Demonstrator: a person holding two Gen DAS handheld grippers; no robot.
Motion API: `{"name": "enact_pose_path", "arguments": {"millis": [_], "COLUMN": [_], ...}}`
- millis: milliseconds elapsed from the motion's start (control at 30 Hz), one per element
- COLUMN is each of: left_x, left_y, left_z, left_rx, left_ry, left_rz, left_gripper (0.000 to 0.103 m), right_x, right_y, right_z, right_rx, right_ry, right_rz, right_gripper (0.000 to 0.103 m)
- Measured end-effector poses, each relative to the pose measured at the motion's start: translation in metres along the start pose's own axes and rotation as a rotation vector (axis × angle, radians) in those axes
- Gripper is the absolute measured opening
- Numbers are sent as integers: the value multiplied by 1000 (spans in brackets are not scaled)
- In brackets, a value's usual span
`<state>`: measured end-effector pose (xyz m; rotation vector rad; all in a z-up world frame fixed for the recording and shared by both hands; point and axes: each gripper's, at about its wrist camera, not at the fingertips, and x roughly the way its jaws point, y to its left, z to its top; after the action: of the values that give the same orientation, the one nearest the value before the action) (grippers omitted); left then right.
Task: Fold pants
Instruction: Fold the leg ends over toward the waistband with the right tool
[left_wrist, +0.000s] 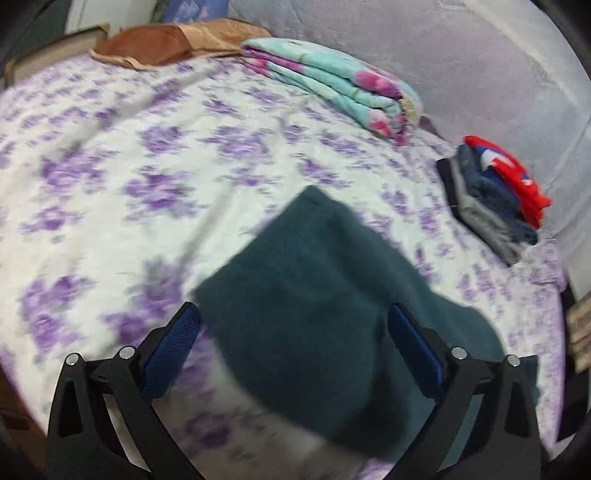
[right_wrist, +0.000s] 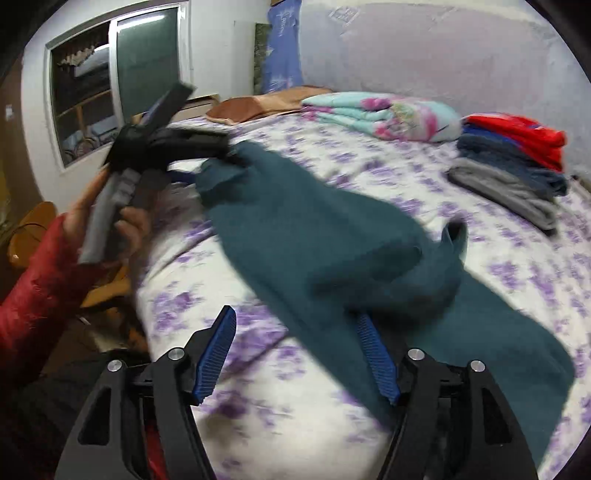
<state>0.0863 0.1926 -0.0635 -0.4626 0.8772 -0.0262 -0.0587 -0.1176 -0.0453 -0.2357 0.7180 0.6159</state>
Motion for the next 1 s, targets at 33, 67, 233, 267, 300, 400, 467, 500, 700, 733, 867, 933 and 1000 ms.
{"name": "enact_pose_path", "arguments": {"millis": [33,67,233,267,300,400,467,500,700,733,867,933,1000], "left_x": [1,0,-4,-8,-13,-32,-53,-63,-83,-79,-76,-79,-78], "left_y": [-1,-3,-4,-9,-15,-48,-85,-107,-251,-268,-288,-274,-253], "left_z": [1,2,6,5,4,-5,-14,-21,-103,-121,-165,-157,-139], "left_rx": [-3,-2,25,54,89,210,319,376,762,815,926,887,821], "left_ry": [0,-8,10,-2,-20,-93,-155,-177,-132,-110,-225,-197,-162], "left_rz": [-14,-21,-65,-39,-8,60,75,58,-206,-232,-135,-174,-167], "left_gripper": [98,90,27,27,27,26,26,26,60,97,99,99,99], "right_x": [-5,-9,-41,-46,-51,-69,-84,-90,-131,-135,-155,-151,-138], "right_y": [-1,0,-37,-46,-58,-95,-118,-126,-159,-163,-182,-189,-192], "right_z": [0,0,-14,-17,-23,-41,-54,-58,-84,-87,-107,-114,-118], "right_rx": [-4,-7,97,131,175,339,448,482,632,644,740,789,827], "right_ry": [-11,-16,-61,-65,-72,-106,-140,-154,-241,-246,-279,-280,-268], "right_rz": [6,6,-57,-70,-81,-106,-104,-103,-176,-194,-198,-126,-46], "right_gripper": [68,70,90,90,90,90,90,90,90,90,90,90,90]}}
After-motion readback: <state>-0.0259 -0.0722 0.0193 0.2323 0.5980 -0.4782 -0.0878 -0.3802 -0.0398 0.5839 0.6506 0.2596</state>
